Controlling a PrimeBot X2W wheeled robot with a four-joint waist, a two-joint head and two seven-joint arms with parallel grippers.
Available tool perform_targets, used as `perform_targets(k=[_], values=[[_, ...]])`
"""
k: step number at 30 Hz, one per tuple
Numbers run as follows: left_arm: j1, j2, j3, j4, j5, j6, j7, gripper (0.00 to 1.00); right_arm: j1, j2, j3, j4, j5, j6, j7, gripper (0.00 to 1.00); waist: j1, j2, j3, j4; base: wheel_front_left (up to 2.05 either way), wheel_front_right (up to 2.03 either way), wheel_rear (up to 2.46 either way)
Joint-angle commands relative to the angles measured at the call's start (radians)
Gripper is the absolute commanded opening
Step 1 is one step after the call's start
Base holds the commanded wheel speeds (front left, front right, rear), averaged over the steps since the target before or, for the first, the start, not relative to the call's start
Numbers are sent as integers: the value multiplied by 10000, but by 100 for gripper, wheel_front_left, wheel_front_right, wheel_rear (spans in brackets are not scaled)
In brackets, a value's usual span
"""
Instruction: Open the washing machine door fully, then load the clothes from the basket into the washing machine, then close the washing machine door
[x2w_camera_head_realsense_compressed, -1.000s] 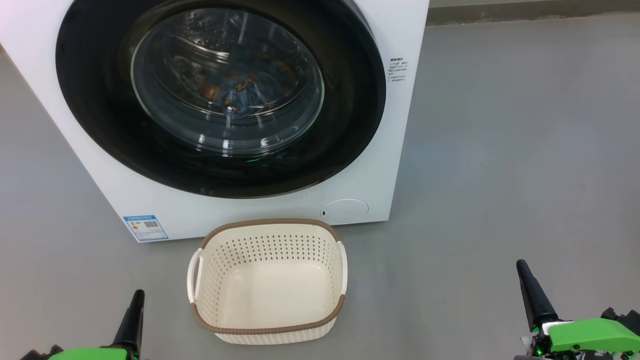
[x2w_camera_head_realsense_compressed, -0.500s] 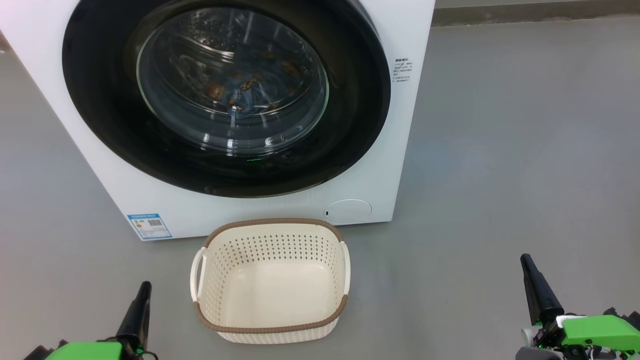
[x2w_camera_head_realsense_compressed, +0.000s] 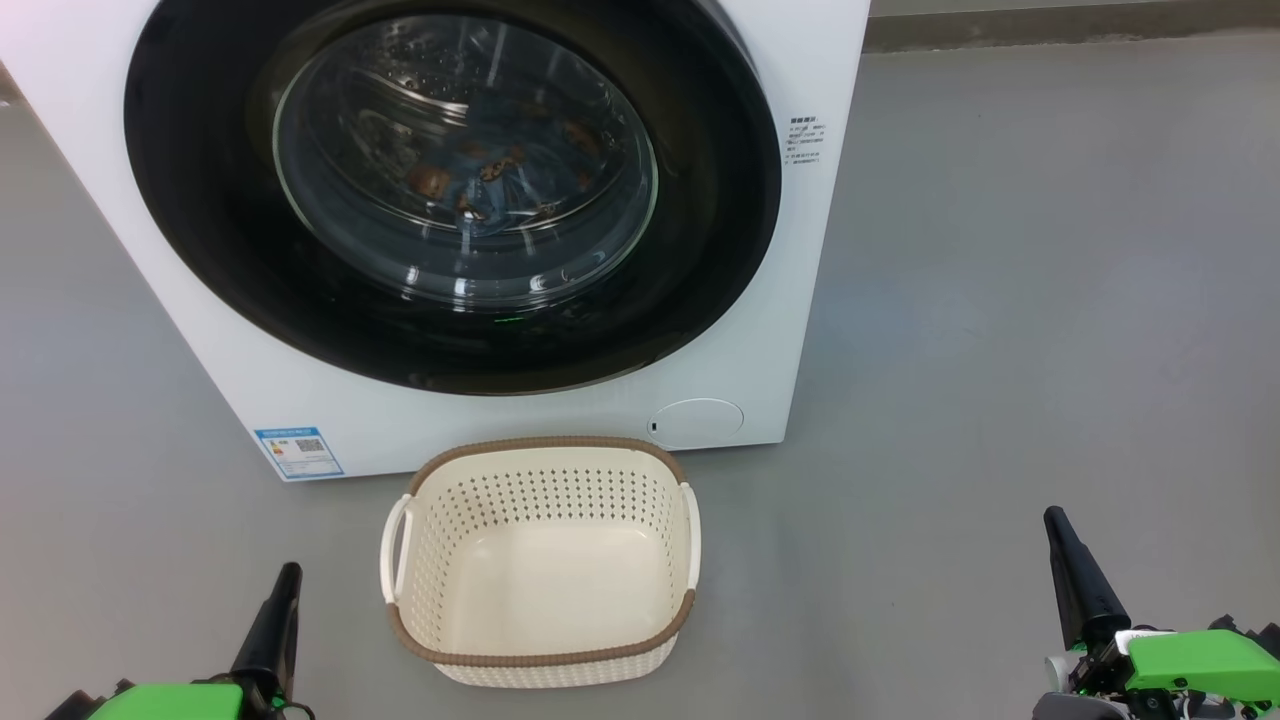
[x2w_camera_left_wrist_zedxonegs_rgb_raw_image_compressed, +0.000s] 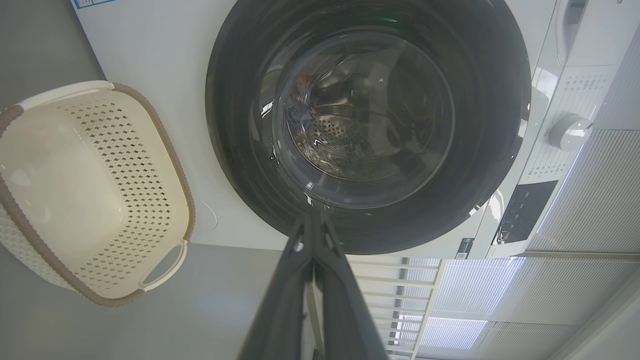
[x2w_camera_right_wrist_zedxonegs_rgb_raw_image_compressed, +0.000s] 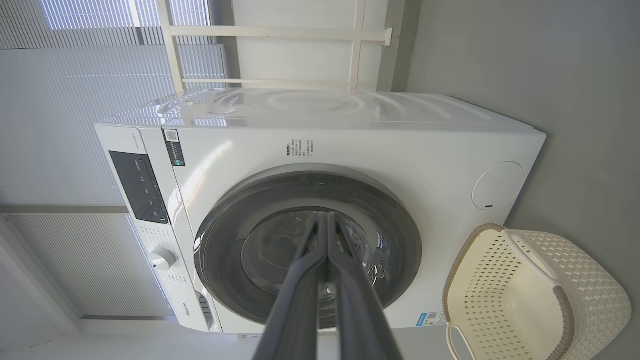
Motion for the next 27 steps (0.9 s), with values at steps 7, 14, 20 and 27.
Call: perform_targets(k=[7,14,20,27], values=[[-418,233,291,-214,-81,-27,62,0,-386,-35,180,-244,-6,-7,93,0,0,-1,0,0,0,0,0],[-418,233,291,-214,-81,-27,62,0,-388,-18,157,-242,-25,-7,112,0,0,-1,0,0,0,0,0],[-418,233,290,-214,-81,-27,62,0,-389,-5,138,-241,-41,-7,127,0,0,-1,0,0,0,0,0],[-418,233,290,-214,-81,-27,62,0,-391,10,118,-240,-58,-7,143,0,0,-1,0,0,0,0,0]])
